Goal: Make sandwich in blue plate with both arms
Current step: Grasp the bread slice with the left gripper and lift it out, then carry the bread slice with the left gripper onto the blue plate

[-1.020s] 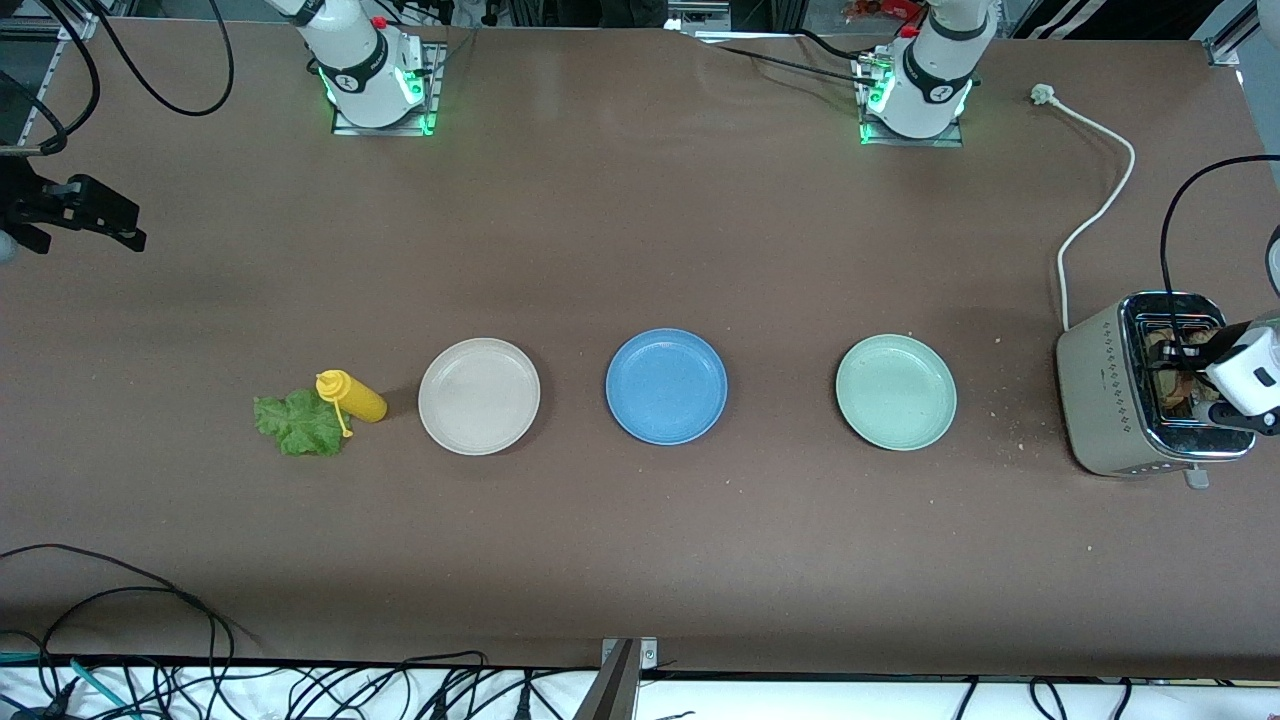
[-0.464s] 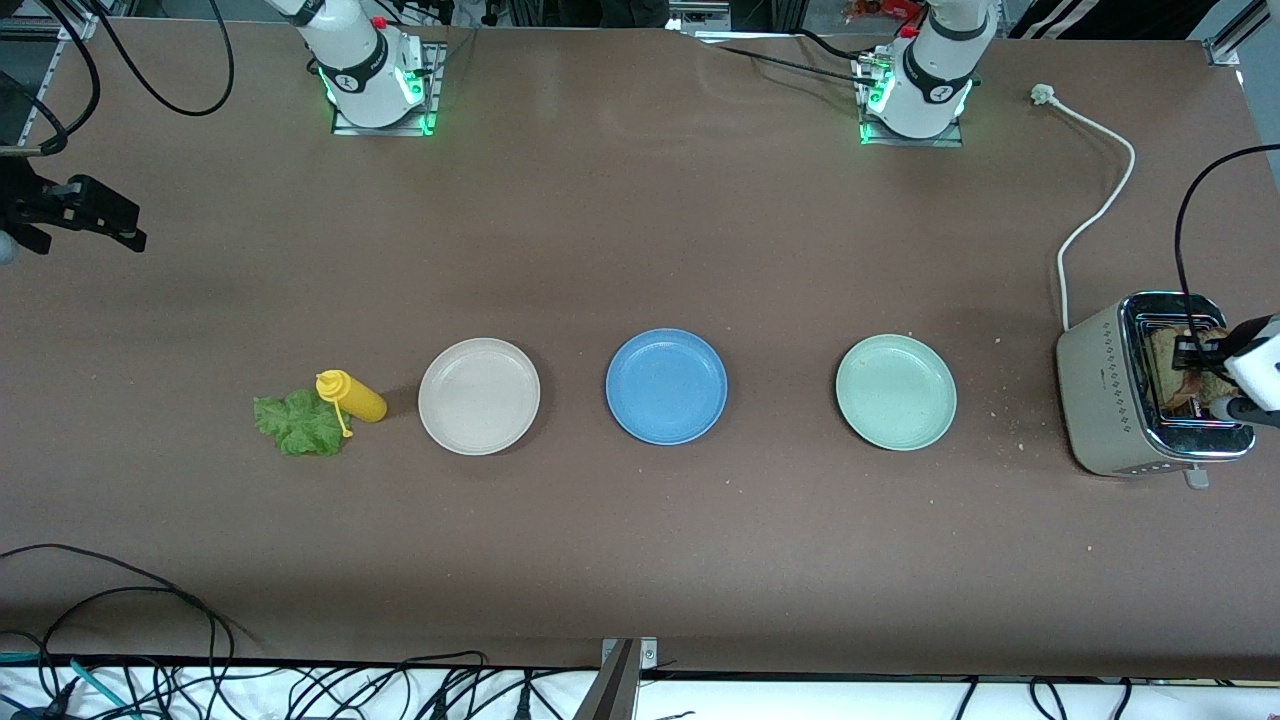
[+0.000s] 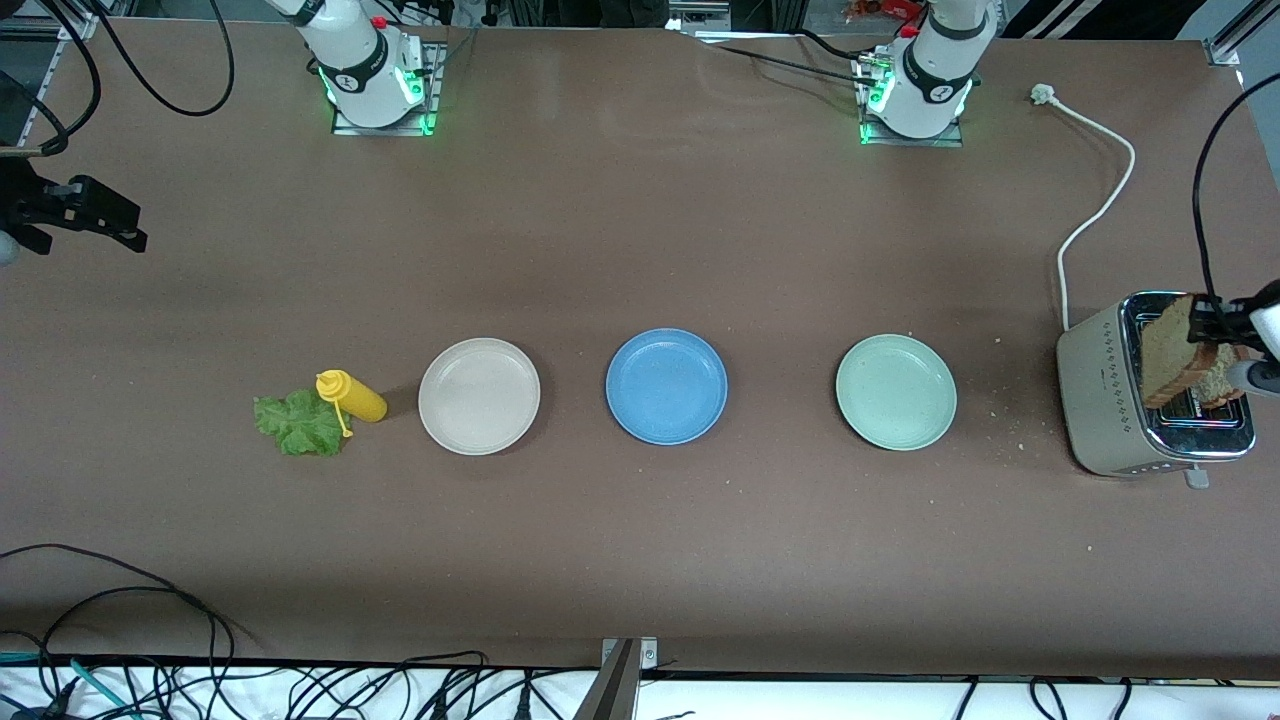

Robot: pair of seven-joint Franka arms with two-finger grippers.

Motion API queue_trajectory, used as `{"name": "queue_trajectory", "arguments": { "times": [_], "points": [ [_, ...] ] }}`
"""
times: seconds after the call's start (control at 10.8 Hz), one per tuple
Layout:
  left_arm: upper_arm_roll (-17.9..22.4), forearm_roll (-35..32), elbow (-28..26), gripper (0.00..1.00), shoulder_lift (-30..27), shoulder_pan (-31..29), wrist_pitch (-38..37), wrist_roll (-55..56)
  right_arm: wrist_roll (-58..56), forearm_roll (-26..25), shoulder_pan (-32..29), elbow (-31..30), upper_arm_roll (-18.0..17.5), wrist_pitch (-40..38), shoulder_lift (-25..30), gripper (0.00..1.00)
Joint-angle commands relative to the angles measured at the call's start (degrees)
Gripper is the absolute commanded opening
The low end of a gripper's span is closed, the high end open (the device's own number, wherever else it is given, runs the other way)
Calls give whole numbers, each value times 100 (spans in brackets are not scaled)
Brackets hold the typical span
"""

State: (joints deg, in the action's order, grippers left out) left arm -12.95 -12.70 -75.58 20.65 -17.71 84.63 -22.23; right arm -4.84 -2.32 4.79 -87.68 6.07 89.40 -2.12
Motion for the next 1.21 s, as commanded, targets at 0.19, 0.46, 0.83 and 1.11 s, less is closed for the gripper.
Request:
{"name": "queue_trajectory", "arguments": {
  "times": [0.19, 0.46, 0.83, 1.11],
  "points": [
    [-348, 581, 351, 0, -26, 1234, -667, 226, 36, 83, -22, 129, -1, -28, -52, 100],
    [-401, 2441, 298, 0, 472, 1664, -597, 937, 36, 135, -13, 129, -1, -28, -52, 100],
    [-401, 4703, 289, 0, 1325, 2314, 648, 1634, 36, 170, -22, 129, -1, -28, -43, 100],
    [-401, 5785, 272, 0, 2256, 2517, 1404, 1207, 27, 197, -31, 129, 8, -28, -52, 100]
  ]
}}
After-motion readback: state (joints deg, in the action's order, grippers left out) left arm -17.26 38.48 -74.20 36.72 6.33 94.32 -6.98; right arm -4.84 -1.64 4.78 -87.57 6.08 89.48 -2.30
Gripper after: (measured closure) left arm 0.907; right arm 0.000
